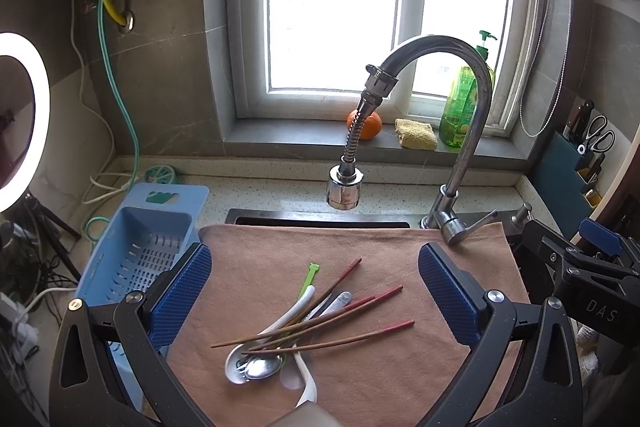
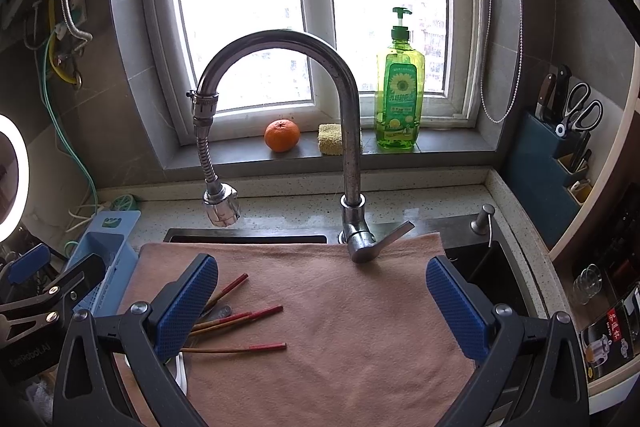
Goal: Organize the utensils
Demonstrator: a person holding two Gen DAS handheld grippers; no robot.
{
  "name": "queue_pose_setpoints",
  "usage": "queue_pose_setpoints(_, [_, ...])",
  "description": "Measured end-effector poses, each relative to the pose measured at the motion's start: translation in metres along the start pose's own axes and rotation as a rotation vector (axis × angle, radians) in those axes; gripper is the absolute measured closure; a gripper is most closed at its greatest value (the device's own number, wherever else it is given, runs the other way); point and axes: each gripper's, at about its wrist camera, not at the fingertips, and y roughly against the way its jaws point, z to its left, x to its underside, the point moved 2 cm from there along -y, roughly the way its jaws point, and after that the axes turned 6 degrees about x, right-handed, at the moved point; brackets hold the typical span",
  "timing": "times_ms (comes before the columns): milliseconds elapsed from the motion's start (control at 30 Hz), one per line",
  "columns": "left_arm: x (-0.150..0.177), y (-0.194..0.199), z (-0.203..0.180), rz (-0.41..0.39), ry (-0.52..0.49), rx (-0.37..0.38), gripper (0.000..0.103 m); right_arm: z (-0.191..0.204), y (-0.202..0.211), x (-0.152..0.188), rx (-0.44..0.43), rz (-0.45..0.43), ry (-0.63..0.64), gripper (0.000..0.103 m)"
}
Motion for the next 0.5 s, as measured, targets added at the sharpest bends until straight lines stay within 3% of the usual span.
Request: queue_pose_setpoints(500, [-0.0008,-0.0045,-0.0013,0.011,0.001,-0.002,0.001,-0.0003,-0.0069,0.0028,-0.012,0.025,-0.008,0.000])
